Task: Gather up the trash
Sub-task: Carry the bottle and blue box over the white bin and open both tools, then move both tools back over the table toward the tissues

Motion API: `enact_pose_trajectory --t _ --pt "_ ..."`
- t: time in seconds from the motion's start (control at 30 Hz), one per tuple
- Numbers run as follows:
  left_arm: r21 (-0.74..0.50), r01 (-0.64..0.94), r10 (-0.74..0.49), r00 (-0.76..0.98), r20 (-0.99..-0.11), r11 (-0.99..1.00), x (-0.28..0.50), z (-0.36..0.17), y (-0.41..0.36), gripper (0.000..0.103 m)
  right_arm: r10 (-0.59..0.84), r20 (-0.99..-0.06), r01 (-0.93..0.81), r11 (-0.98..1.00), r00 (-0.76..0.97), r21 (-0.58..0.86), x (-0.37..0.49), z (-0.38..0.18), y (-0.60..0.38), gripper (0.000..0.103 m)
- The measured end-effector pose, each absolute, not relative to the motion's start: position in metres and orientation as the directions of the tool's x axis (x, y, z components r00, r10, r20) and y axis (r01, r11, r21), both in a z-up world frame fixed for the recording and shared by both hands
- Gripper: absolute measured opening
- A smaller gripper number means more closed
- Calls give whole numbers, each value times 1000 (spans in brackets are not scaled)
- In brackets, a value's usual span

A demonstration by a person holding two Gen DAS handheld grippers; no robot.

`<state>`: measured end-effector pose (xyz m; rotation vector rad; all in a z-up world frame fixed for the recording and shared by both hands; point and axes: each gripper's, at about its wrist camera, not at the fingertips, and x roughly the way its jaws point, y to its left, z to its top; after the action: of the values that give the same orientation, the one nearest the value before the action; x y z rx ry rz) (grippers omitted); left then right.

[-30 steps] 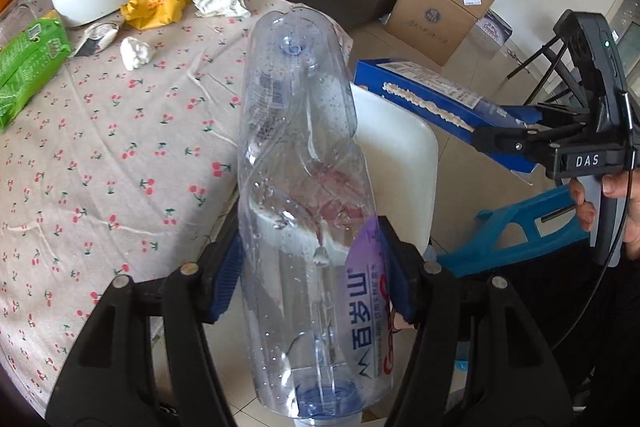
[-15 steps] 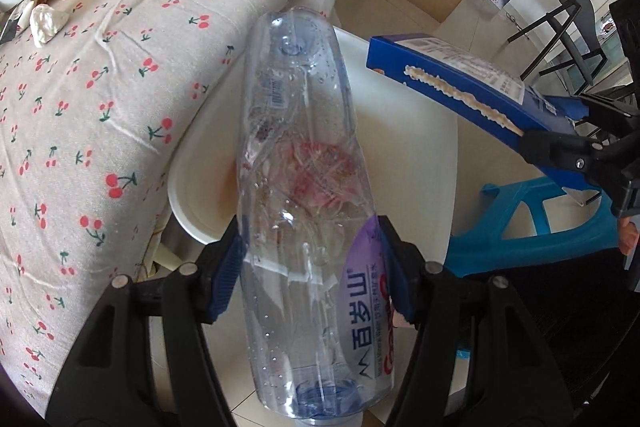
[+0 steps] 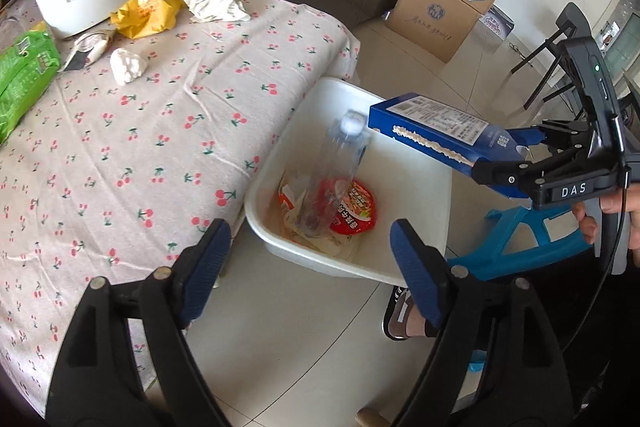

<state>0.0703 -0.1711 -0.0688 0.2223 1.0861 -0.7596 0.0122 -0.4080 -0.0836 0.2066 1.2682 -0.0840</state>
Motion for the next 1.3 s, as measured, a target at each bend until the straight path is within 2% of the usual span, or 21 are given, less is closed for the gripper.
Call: enact_pose_trajectory --t 0.43,0.53,0.6,0.73,1.3 --pt "-207 507 -399 305 -865 837 85 -65 -103 86 51 -964 120 989 263 85 47 -93 -367 94" --pt "-188 490 -377 322 -869 851 83 -64 -91 91 43 -962 133 988 271 82 54 -93 -360 95" --pt "-179 475 -366 335 -868 861 83 -64 -83 96 45 -961 137 987 274 85 58 -93 -356 103" --pt "-165 457 -352 360 -864 874 83 -61 -70 98 40 -959 130 988 282 80 62 -91 -348 103" --pt "-122 311 -258 445 -858 943 103 -51 -19 102 72 -888 28 995 455 95 82 -43 -292 103"
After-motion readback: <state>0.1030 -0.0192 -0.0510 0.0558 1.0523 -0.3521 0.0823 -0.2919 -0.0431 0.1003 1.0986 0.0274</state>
